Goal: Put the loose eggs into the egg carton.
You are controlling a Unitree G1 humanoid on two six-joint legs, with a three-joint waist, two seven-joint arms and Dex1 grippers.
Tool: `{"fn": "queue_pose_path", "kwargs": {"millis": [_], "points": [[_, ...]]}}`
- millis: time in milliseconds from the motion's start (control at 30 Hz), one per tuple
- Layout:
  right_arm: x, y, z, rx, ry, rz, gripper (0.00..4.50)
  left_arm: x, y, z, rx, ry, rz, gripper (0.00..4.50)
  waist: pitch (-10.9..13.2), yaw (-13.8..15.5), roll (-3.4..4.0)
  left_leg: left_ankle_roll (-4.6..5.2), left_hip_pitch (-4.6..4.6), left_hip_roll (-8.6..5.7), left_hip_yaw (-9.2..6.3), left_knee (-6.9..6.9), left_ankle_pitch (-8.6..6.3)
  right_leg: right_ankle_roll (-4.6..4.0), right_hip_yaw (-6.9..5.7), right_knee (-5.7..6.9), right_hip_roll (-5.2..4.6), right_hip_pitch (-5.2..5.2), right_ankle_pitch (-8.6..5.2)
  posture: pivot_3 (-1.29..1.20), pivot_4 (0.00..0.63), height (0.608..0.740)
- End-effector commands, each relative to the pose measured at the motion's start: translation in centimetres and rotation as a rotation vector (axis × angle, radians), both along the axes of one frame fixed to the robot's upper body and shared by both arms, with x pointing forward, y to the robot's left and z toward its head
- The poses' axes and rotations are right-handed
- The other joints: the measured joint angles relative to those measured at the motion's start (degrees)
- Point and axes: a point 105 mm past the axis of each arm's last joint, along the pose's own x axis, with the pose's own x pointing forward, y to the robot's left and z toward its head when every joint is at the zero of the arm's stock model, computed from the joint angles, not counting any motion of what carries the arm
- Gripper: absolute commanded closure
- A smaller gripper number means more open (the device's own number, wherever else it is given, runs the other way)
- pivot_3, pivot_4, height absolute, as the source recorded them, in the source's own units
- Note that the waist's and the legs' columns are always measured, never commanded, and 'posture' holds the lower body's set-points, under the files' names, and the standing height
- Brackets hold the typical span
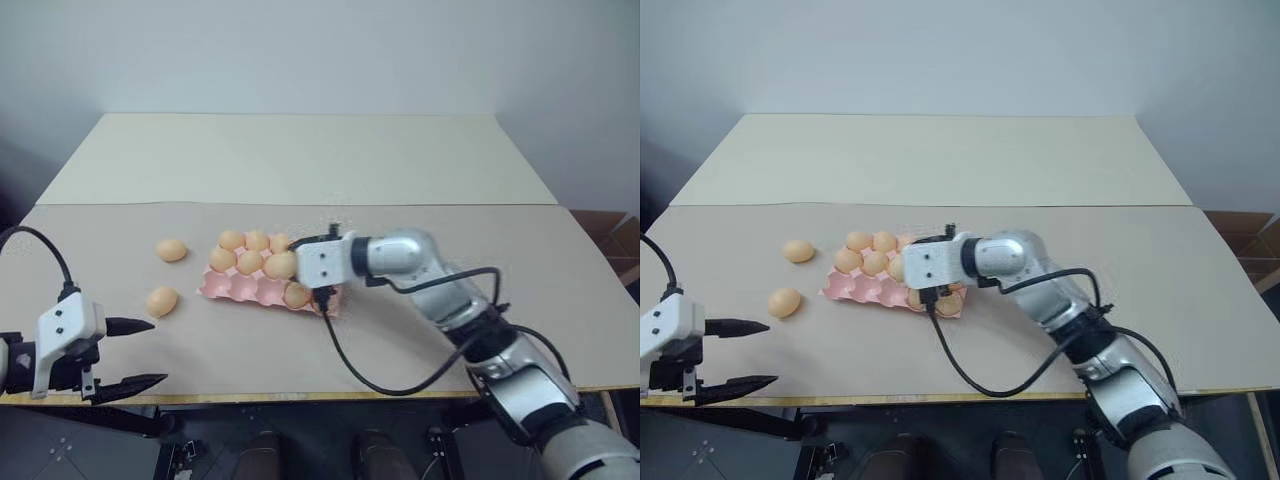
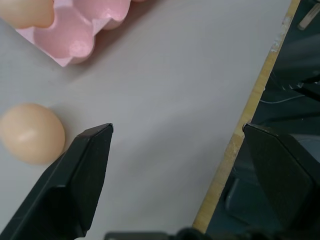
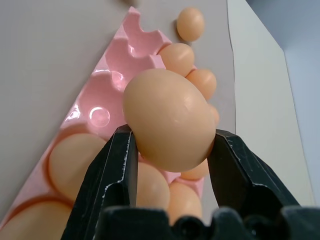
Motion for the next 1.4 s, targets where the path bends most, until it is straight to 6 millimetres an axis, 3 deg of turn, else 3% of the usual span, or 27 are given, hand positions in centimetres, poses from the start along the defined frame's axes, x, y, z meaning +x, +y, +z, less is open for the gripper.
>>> {"fn": "queue_pose_path", "kwargs": {"millis": [33, 200, 300, 467, 867, 1033, 1200, 1300, 1400], "points": [[0.1, 1.1, 1.0, 0.003, -0.103, 0.044, 2.34, -0.1, -0.1, 1.0, 0.02, -0.051, -0.005, 0.0, 0.0, 0.05, 0.0, 0.0, -0.02, 0.0, 0.0, 0.0, 0.0, 0.0, 0.0, 0.01, 0.0, -0.02, 0.0, 0.0, 0.15, 0.74], [-0.1, 2.2, 1.2, -0.005, -0.141, 0.094, 2.34, -0.4, 0.0, 0.8, 0.021, -0.05, 0.003, 0.0, -0.03, -0.14, -0.04, -0.01, -0.03, 0.0, 0.06, 0.0, 0.0, 0.0, 0.09, 0.13, -0.01, -0.14, 0.0, 0.0, 0.15, 0.74], [0.0, 2.5, 0.8, -0.03, -0.18, 0.112, 1.7, -0.5, 0.0, 0.6, 0.023, -0.047, 0.006, 0.0, -0.03, -0.32, -0.04, -0.01, -0.02, 0.01, 0.08, 0.0, 0.0, -0.01, 0.13, 0.21, 0.01, -0.2, 0.0, 0.0, 0.15, 0.74], [0.3, 2.4, 0.6, -0.047, -0.23, 0.12, 0.03, -0.4, -0.1, 0.5, 0.021, -0.05, 0.005, 0.0, -0.03, -0.43, -0.05, -0.01, -0.02, 0.02, 0.08, 0.0, 0.0, -0.02, 0.13, 0.22, 0.01, -0.2, 0.0, 0.0, 0.15, 0.74], [-0.4, 0.7, 1.0, -0.052, -0.235, 0.119, 0.03, 0.2, -0.1, 0.5, 0.023, -0.061, -0.008, 0.0, -0.04, -0.6, -0.06, -0.01, -0.01, 0.03, 0.08, 0.0, 0.0, -0.02, 0.14, 0.22, 0.02, -0.2, 0.0, 0.0, 0.15, 0.74], [-0.5, -0.2, 3.0, 0.005, -0.225, 0.084, 0.03, 0.3, 0.2, 0.6, 0.021, -0.061, -0.007, 0.0, -0.04, -0.67, -0.06, -0.01, -0.02, 0.03, 0.08, 0.0, 0.0, -0.02, 0.14, 0.23, 0.01, -0.2, 0.0, 0.0, 0.15, 0.74], [-1.7, -1.5, 4.9, 0.093, -0.084, 0.062, 0.03, 0.2, 0.8, 0.7, 0.017, -0.056, 0.007, 0.0, -0.04, -0.69, -0.06, -0.01, -0.02, 0.06, 0.07, 0.0, 0.0, -0.02, 0.14, 0.22, 0.02, -0.21, 0.0, 0.0, 0.15, 0.74], [-2.7, -2.5, 4.8, 0.11, -0.014, 0.061, 0.03, -0.3, 0.8, 0.6, 0.018, -0.058, 0.01, 0.0, -0.04, -0.57, -0.07, 0.0, -0.03, 0.05, 0.06, 0.0, 0.0, -0.02, 0.13, 0.2, 0.0, -0.19, -0.01, 0.0, 0.15, 0.74], [-4.0, -4.5, 4.6, 0.137, 0.198, 0.081, 0.03, -0.3, 0.6, 1.7, -0.009, -0.13, 0.043, 0.0, -0.05, -0.44, -0.08, 0.0, -0.02, 0.04, 0.06, 0.0, 0.0, -0.02, 0.13, 0.2, -0.02, -0.19, -0.01, 0.0, 0.15, 0.74]]}}
